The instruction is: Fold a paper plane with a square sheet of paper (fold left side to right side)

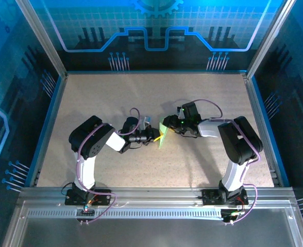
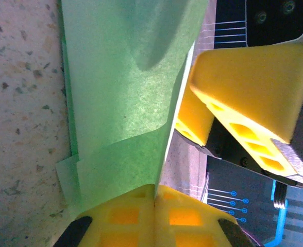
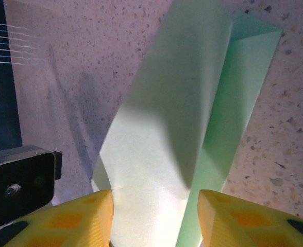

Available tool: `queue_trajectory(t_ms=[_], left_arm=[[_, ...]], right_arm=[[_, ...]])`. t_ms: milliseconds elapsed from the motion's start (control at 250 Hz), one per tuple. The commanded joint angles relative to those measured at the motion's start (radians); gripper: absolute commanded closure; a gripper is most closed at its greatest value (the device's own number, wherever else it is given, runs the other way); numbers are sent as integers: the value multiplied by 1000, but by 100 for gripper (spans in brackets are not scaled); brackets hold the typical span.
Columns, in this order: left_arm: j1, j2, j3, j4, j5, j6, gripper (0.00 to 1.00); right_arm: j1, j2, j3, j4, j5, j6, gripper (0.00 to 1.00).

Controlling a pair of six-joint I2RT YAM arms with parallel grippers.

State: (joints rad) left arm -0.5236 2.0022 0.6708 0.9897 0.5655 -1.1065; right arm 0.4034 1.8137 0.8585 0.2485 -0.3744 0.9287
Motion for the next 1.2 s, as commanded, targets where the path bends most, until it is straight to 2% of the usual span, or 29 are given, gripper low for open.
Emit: queue_trajectory(t_ms=[0,1195], left_arm=[[12,32,-16,54,14,-19,100],[20,41,-24,131,21,-46,100]], right_arm=[[15,22,17,15,-2,16,52],[29,89,88,6,-17,18,54]])
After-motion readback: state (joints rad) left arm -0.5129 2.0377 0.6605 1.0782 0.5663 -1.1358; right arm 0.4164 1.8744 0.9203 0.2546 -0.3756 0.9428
